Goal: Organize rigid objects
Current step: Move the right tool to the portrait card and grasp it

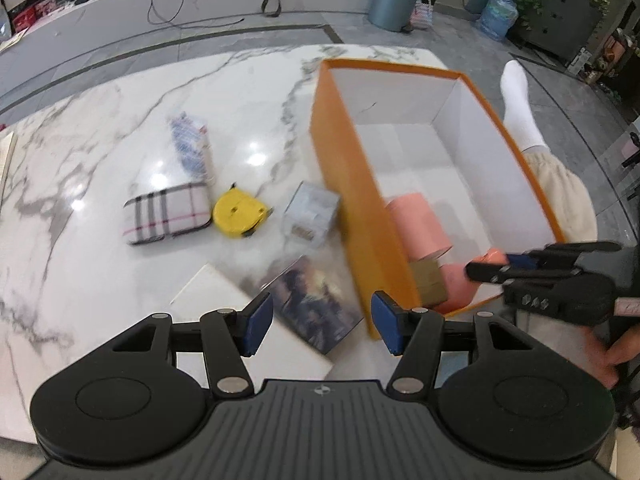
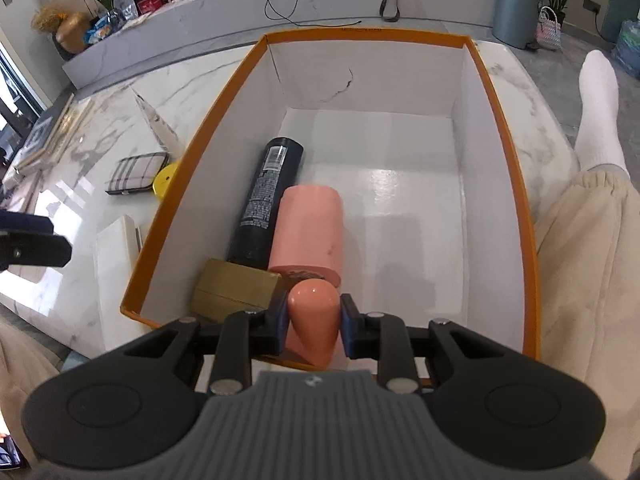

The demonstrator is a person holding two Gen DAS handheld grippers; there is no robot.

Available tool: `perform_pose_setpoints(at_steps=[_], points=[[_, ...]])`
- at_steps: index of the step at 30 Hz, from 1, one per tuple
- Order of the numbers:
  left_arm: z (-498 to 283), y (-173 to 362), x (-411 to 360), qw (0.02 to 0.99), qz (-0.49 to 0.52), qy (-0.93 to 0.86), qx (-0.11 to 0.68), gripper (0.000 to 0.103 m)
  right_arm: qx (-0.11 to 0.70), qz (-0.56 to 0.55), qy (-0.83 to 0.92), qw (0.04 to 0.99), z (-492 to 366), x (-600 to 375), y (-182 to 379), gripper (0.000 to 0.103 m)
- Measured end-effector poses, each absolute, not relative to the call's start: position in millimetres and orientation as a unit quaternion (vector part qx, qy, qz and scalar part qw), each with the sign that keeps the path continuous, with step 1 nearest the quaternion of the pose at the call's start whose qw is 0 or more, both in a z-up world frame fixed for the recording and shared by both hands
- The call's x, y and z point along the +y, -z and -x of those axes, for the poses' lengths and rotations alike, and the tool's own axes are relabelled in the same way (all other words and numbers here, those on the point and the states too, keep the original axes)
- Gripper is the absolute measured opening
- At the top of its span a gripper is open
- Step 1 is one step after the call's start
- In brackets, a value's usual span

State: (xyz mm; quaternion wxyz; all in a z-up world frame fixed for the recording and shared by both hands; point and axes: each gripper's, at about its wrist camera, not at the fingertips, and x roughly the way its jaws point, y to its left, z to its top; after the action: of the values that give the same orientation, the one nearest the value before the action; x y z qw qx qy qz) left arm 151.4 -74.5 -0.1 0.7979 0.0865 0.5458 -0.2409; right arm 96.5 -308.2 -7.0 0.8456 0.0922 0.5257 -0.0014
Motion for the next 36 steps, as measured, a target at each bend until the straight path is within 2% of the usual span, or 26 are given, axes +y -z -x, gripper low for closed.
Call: perform_pose_setpoints(at_steps=[2,3,4,11,14,17,23,36], points=[[-150.5,2.0,-64.8,0.797,-0.085,0.237,0.549,0.067,0.524,-0.080,-0.001,0.848,-96.5,-302.7,0.6,0.033],[-150.5,2.8,-60.2,0.797,-0.082,0.233,0.551,0.068,0.520,-0.071,-0.004,0.851,-96.2,-298.8,-3.9,0.042],[-150.4,2.9,-56.0,0.797,-0.080,0.230,0.552,0.067,0.513,-0.058,-0.004,0.856,-95.4,-294.4,-9.6,0.044],[-152.9,6.7,-29.9,0.801,-0.053,0.211,0.558,0.067,0.464,0.005,-0.043,0.885,-100.6,-259.2,-42.6,0.043],[-159.6,17.8,-19.1,0.798,-0.026,0.183,0.574,0.068,0.450,0.026,-0.085,0.889,-107.7,-235.1,-49.7,0.034],[-167.0,33.2,-10.7,0.790,0.001,0.150,0.595,0.069,0.442,0.070,-0.123,0.886,-117.8,-204.2,-49.8,0.033],[-183.8,65.7,2.7,0.772,0.076,0.091,0.625,0.084,0.477,0.138,-0.182,0.849,-145.8,-159.7,-24.5,0.032],[-206.8,99.4,-6.3,0.747,0.083,0.076,0.656,0.084,0.532,0.223,-0.214,0.788,-183.2,-134.5,24.0,0.032]])
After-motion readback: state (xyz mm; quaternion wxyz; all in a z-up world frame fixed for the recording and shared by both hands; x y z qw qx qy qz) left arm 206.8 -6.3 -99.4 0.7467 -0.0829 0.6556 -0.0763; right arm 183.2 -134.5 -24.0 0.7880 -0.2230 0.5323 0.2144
